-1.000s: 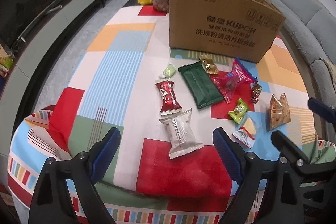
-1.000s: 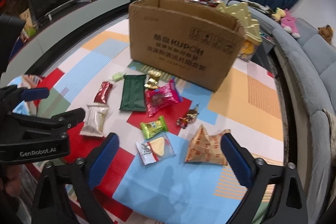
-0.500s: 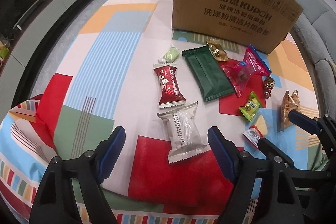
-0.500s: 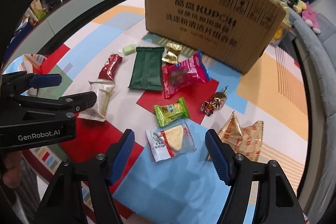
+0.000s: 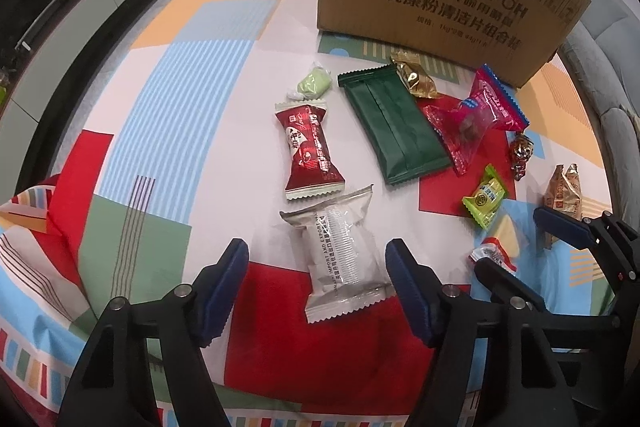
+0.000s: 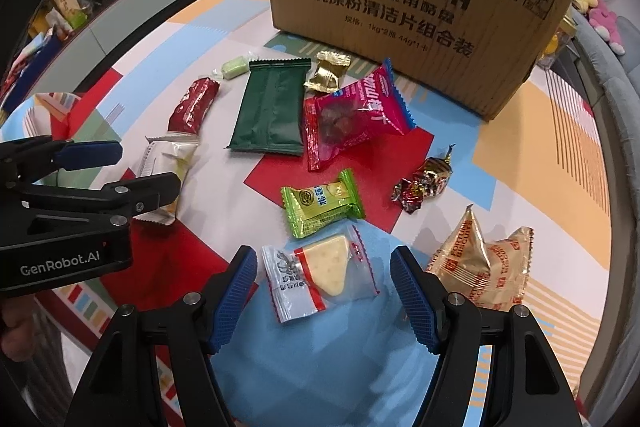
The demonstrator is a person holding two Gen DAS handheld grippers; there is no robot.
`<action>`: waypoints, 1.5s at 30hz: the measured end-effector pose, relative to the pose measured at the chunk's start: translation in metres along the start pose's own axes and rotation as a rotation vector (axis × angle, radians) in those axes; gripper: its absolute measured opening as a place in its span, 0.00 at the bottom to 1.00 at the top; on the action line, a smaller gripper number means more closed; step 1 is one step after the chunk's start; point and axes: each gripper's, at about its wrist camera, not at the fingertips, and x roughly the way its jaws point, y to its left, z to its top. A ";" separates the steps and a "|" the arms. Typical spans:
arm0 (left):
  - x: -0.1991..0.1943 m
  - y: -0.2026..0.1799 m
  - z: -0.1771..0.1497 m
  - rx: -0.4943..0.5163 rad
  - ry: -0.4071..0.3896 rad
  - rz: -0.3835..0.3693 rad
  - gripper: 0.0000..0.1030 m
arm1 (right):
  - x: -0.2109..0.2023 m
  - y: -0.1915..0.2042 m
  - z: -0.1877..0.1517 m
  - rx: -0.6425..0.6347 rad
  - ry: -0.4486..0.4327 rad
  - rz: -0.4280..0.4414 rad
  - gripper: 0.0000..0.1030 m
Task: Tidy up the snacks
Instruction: 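Move the left tool down toward the white wafer packet, then close the left gripper on the white wafer packet and lift it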
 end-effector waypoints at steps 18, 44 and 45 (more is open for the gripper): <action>0.015 0.001 0.003 0.021 0.021 -0.030 0.36 | 0.010 -0.002 -0.003 0.017 0.026 -0.010 0.51; -0.006 -0.011 -0.008 0.082 -0.041 -0.018 0.30 | -0.013 0.001 -0.006 0.056 -0.013 -0.007 0.30; -0.010 -0.012 -0.007 0.083 -0.048 -0.019 0.30 | -0.016 0.001 -0.005 0.058 -0.019 -0.009 0.30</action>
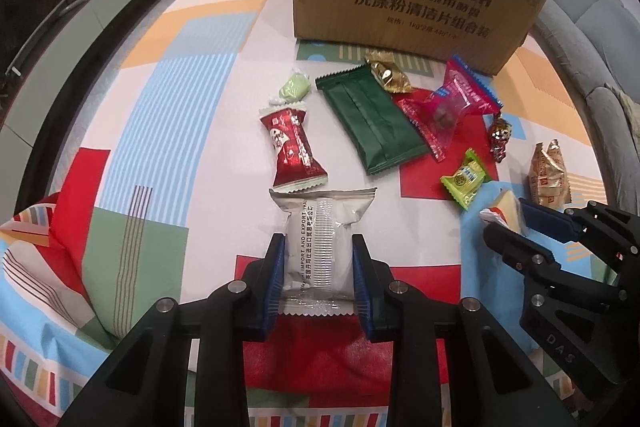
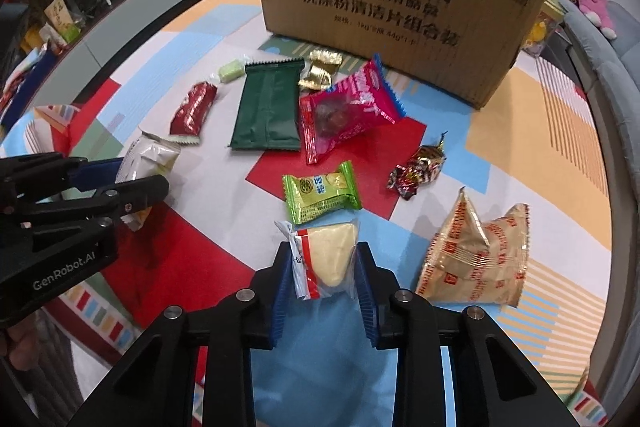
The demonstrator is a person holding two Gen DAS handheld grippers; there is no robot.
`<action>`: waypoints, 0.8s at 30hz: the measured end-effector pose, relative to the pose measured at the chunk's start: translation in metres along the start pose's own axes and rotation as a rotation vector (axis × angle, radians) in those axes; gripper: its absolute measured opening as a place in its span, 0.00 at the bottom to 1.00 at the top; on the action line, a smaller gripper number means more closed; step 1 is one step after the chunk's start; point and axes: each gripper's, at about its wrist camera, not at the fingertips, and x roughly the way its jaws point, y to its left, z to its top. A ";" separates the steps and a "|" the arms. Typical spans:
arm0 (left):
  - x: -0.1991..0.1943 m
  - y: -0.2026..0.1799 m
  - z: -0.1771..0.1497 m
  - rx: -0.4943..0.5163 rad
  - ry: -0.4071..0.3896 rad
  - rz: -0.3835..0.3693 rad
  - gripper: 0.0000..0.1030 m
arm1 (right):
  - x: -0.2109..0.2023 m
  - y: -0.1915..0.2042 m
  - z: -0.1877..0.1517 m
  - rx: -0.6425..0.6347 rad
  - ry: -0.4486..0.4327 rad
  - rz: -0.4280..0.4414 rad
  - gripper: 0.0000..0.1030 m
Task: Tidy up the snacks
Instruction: 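Close the left gripper on the white wafer packet and lift it, then carry the white wafer packet with the left gripper over the cardboard box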
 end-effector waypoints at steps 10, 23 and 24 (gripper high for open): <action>-0.031 0.002 -0.006 0.009 -0.052 -0.005 0.30 | -0.026 0.003 0.003 0.014 -0.048 -0.013 0.30; -0.055 0.000 0.004 0.026 -0.100 -0.015 0.30 | -0.061 0.000 0.011 0.053 -0.114 -0.030 0.30; -0.057 0.000 0.005 0.027 -0.106 -0.015 0.30 | -0.064 0.000 0.012 0.055 -0.120 -0.032 0.30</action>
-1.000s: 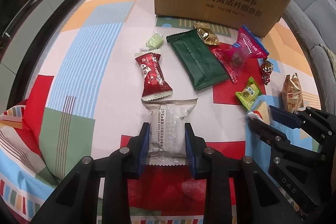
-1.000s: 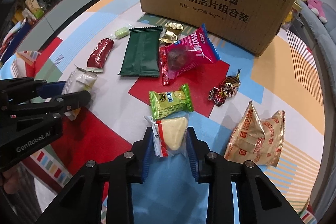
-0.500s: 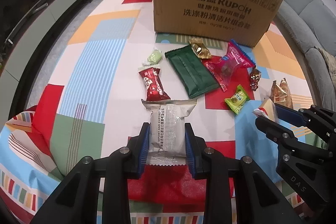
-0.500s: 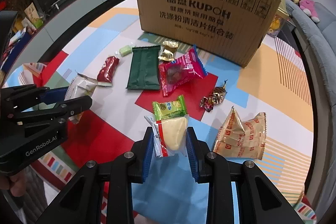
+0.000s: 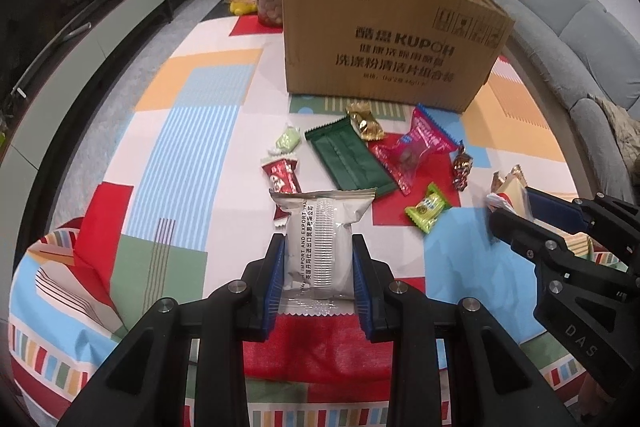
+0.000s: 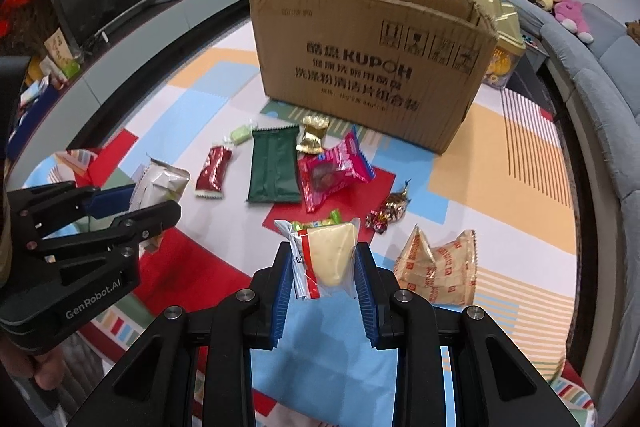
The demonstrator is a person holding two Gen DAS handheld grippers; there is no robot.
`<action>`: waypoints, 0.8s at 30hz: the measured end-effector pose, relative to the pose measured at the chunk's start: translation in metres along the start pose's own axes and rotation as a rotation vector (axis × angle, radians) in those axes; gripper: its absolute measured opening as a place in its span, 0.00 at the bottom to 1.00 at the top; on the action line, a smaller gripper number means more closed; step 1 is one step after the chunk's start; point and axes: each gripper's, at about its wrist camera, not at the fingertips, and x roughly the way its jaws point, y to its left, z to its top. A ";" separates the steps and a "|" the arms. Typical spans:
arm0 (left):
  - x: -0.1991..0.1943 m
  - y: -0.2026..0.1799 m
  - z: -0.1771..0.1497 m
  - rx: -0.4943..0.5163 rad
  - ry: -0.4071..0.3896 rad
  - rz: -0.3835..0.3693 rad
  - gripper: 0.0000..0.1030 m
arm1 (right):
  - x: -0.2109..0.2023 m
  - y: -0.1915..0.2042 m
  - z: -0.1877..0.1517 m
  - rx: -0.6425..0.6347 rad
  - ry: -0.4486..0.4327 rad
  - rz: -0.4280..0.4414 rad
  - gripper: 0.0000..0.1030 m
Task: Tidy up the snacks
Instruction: 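Carry the white wafer packet with the left gripper over the cardboard box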
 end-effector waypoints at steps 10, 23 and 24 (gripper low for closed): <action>-0.017 -0.002 0.011 0.014 -0.037 0.000 0.30 | -0.019 -0.007 0.016 0.035 -0.042 -0.022 0.30; -0.037 -0.008 0.038 0.029 -0.090 -0.001 0.30 | -0.043 -0.016 0.042 0.073 -0.107 -0.044 0.30; -0.039 -0.009 0.042 0.033 -0.095 -0.001 0.30 | -0.045 -0.018 0.045 0.080 -0.113 -0.045 0.30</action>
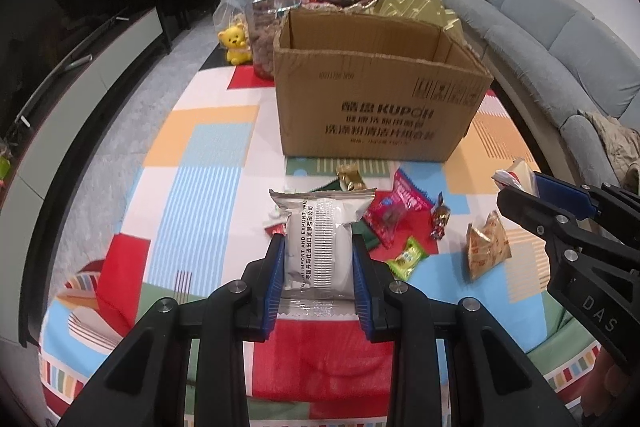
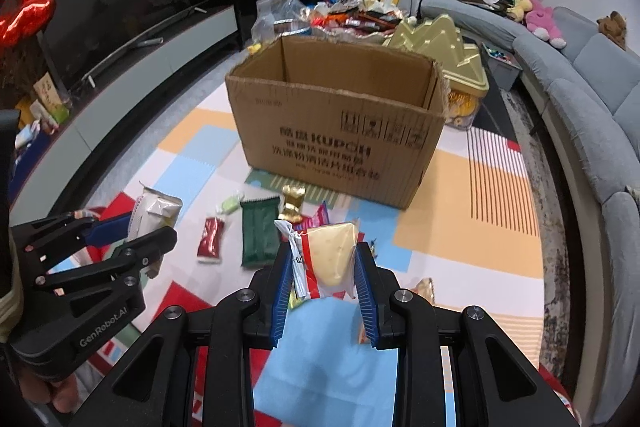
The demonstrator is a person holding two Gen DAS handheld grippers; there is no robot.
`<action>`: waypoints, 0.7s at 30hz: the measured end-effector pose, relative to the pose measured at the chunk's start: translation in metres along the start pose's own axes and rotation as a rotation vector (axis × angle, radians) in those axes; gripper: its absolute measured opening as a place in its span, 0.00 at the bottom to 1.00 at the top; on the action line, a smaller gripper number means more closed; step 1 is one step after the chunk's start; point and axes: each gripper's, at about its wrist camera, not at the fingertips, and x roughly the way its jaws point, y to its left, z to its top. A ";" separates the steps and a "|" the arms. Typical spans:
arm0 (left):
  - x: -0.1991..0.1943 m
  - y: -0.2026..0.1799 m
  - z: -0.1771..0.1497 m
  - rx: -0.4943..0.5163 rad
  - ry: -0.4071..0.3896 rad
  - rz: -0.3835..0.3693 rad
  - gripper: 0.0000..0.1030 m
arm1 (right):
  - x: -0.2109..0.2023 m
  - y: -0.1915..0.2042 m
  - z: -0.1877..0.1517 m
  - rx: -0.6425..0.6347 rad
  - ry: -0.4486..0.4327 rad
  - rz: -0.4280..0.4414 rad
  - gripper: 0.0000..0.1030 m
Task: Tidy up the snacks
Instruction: 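Carry the white wafer packet with the left gripper over the cardboard box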
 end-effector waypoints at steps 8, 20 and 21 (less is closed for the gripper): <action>-0.007 -0.004 0.030 0.014 -0.039 -0.010 0.30 | -0.011 -0.008 0.023 0.032 -0.044 -0.015 0.30; -0.010 -0.005 0.083 0.021 -0.102 -0.006 0.30 | -0.019 -0.016 0.066 0.040 -0.121 -0.033 0.30; -0.009 -0.006 0.087 0.021 -0.103 -0.007 0.30 | -0.019 -0.016 0.068 0.041 -0.124 -0.033 0.30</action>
